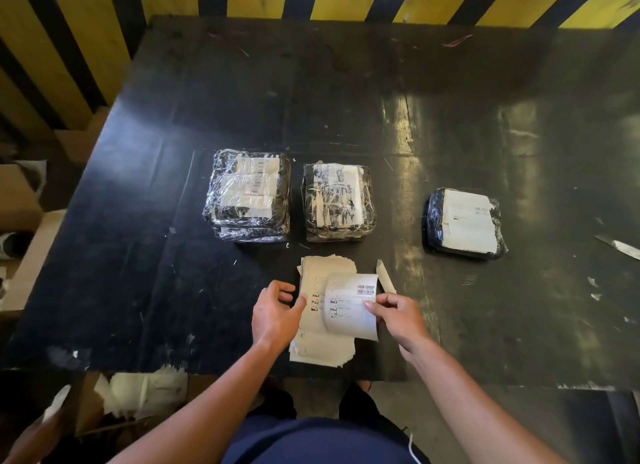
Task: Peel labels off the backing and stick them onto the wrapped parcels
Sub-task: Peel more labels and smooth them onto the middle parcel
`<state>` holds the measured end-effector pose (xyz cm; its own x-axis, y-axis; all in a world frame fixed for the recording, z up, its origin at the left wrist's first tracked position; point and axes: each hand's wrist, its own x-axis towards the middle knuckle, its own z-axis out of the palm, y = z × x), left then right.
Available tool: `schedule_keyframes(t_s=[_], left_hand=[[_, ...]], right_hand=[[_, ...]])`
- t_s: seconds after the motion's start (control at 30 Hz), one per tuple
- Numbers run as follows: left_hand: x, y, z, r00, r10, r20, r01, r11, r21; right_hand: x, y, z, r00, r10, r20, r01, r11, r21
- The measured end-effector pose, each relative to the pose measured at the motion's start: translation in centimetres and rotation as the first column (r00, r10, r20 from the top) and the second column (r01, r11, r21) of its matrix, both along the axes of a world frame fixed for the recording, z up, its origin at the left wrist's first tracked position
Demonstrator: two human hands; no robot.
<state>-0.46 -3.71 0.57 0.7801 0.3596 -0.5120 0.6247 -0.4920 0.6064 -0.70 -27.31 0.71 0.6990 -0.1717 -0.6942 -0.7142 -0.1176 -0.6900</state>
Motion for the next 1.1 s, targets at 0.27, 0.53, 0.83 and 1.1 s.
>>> schedule_keyframes(t_s=[0.27, 0.53, 0.83, 1.1], left_hand=[[1.2, -0.8, 7.4, 0.997, -0.060, 0.043, 0.074, 0.806, -0.587], [2.8, -0.1, 13.5, 0.951, 0.021, 0.309, 0.159, 0.823, -0.546], [3.2, 0.8, 15.6, 0.940, 0.014, 0.341, 0.177, 0.835, -0.521], [3.1, 0.8, 15.8, 0.938, -0.003, 0.347, 0.187, 0.846, -0.500]], right_hand=[[0.4, 0.2, 6.4, 0.957, 0.135, 0.258, -0.169, 0.979, 0.117], [2.5, 1.1, 12.2, 0.875, 0.130, 0.467, -0.255, 0.943, 0.215], [5.4, 0.3, 17.1, 0.853, 0.135, 0.504, -0.337, 0.880, 0.336], [5.5, 0.6, 17.6, 0.859, 0.139, 0.493, -0.334, 0.881, 0.334]])
